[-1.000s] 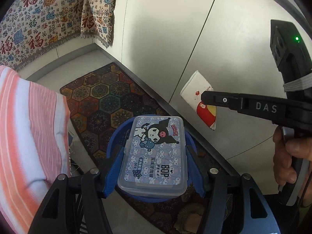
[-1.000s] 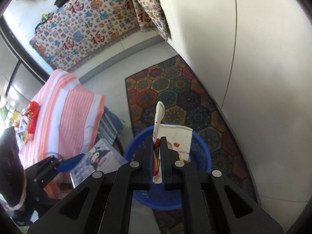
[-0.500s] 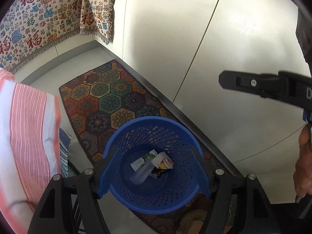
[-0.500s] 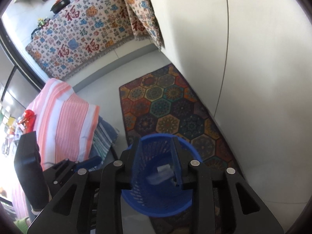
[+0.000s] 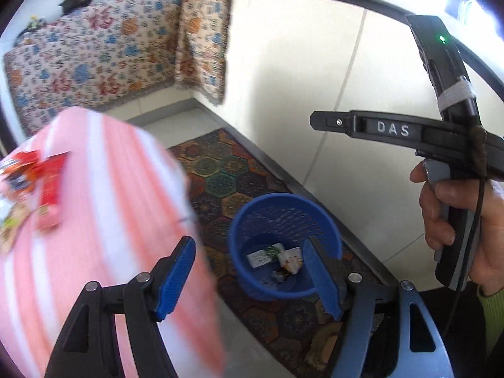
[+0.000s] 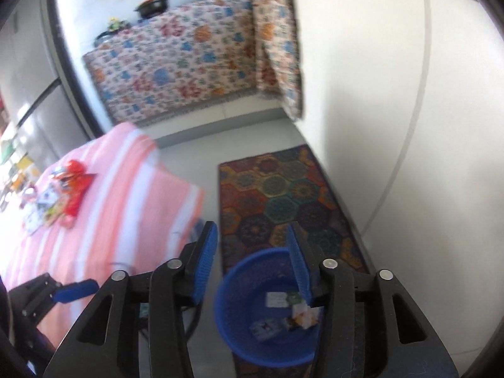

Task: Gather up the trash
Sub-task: 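Move both tools back over the table toward the remaining trash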

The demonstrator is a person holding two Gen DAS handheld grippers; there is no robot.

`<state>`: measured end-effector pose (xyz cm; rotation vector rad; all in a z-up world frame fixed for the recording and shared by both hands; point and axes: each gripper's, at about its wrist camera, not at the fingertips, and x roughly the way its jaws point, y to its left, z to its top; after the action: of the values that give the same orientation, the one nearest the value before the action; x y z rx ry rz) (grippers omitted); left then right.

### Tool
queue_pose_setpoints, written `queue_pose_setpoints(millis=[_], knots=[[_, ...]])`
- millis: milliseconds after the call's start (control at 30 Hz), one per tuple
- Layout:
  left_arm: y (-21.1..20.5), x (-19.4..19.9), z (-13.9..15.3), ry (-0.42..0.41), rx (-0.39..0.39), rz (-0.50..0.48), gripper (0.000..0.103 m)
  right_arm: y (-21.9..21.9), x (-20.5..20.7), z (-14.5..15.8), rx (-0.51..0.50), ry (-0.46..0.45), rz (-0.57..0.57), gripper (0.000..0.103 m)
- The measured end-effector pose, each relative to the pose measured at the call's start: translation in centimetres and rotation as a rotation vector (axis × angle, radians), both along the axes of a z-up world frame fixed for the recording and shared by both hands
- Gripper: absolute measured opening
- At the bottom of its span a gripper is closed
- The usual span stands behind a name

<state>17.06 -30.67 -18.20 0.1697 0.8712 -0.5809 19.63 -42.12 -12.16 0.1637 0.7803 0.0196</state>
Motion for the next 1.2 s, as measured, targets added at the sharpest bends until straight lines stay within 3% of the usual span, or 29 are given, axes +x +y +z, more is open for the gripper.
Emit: queue_pose_setpoints(millis=[167,333,533,600,633,667,800,933,1200], knots=[[8.3,-1.3,0.8,-0.037,0.06,0.137,0.073,10.0,-0.1,0.0,-0.024,-0.022,0.23,0.058],[17.0,-1.4,0.5,-0.021,0.118,0.281,0.073,19.6,-0.1,-2.1,-0.086,0.005,0.442,0.061],[26.4,-1.5,-0.5,0.004,0.155,0.395,0.073,27.3,-0.7,-4.3,-0.125,0.044,0.578,0.071],[28.7,-1.2,-1.0,0.02,0.159,0.418,0.074,28.8,-0.7,-5.1,-0.136,0.062,0.601,0.072],[29.7,-1.1,-1.1,0.023,0.135,0.419,0.081,29.3,-0.6,-5.4,-0.145,0.068,0.608,0.072],[30.6,-1.1,-1.2,0.028,0.117,0.425,0.081,30.0,-1.2,-5.6,-0.154,0.063,0.608,0.074],[32.4,0.0,-1.5,0.013,0.114,0.401,0.083,30.5,-0.9,-6.0,-0.148,0.056,0.595,0.085],[32.8,1.8,-1.8,0.028,0.127,0.377,0.1,30.7,-0.8,-6.2,-0.148,0.059,0.587,0.089],[34.0,5.4,-2.0,0.031,0.13,0.344,0.103,30.5,-0.9,-6.1,-0.146,0.053,0.589,0.092]])
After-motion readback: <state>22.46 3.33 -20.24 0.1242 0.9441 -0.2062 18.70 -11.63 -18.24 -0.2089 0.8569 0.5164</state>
